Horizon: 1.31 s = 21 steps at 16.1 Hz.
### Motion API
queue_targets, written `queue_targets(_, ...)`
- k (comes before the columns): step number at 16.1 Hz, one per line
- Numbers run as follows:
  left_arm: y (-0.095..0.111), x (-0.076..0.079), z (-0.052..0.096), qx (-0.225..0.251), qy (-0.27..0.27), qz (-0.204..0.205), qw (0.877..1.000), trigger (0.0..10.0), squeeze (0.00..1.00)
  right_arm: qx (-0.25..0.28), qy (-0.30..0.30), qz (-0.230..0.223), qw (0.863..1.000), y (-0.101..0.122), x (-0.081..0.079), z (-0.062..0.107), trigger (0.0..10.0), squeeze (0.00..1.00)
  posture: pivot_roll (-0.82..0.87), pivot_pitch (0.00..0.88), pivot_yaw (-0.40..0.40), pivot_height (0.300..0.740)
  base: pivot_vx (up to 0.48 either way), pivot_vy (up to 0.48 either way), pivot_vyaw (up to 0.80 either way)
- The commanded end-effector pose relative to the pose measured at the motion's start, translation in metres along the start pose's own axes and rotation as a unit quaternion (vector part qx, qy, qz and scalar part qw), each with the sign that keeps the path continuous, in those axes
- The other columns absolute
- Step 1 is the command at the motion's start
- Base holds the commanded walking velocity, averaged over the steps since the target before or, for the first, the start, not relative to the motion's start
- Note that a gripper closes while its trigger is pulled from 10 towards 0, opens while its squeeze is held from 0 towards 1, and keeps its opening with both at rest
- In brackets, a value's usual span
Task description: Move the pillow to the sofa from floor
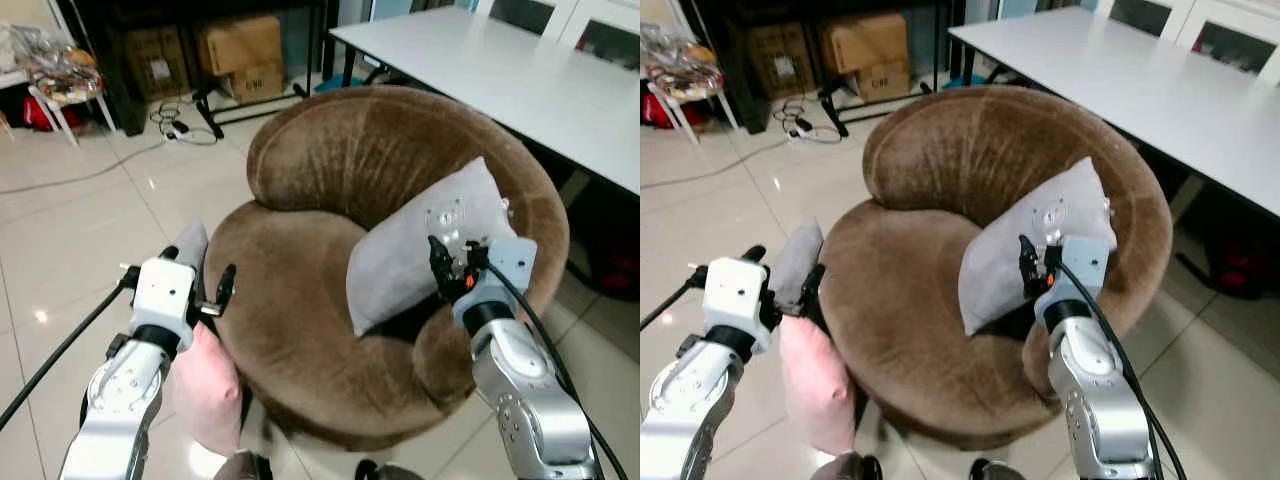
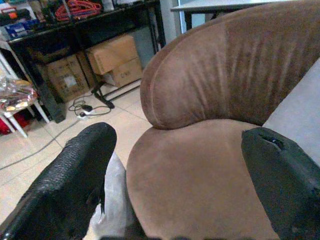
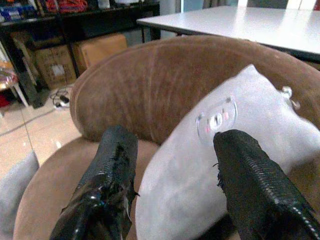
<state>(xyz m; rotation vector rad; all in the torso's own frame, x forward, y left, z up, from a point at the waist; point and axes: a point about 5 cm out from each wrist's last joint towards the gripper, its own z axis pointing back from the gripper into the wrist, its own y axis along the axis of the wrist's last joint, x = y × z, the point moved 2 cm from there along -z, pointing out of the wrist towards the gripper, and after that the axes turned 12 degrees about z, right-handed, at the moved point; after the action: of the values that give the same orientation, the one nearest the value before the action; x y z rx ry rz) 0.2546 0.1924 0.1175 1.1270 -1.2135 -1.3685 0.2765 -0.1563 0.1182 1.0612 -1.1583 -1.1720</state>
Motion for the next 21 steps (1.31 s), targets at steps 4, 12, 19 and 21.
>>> queue_targets(4,0.006,-0.002,0.001,0.014,0.020,-0.002,1.000,10.0,0.00,-0.014,0.007,0.036,0.999,0.001,0.002,0.000,10.0,0.00,-0.04,0.000,-0.027,0.740,0.000,0.000,0.00)
queue_targets(12,0.005,-0.006,-0.002,0.014,0.033,0.003,0.999,10.0,0.00,-0.025,0.012,0.031,0.999,0.004,-0.001,-0.005,10.0,0.00,-0.05,0.000,-0.038,0.740,0.000,0.281,0.00)
queue_targets(19,0.007,-0.007,-0.007,0.022,0.040,0.004,0.999,10.0,0.00,-0.030,0.007,0.035,0.999,0.004,0.000,-0.011,10.0,0.00,-0.04,0.000,-0.045,0.740,0.000,0.426,0.00)
queue_targets(21,0.007,-0.008,-0.007,0.022,0.042,0.004,0.999,10.0,0.00,-0.030,0.008,0.034,0.999,0.005,-0.001,-0.012,10.0,0.00,-0.04,0.000,-0.045,0.740,0.000,0.428,0.00)
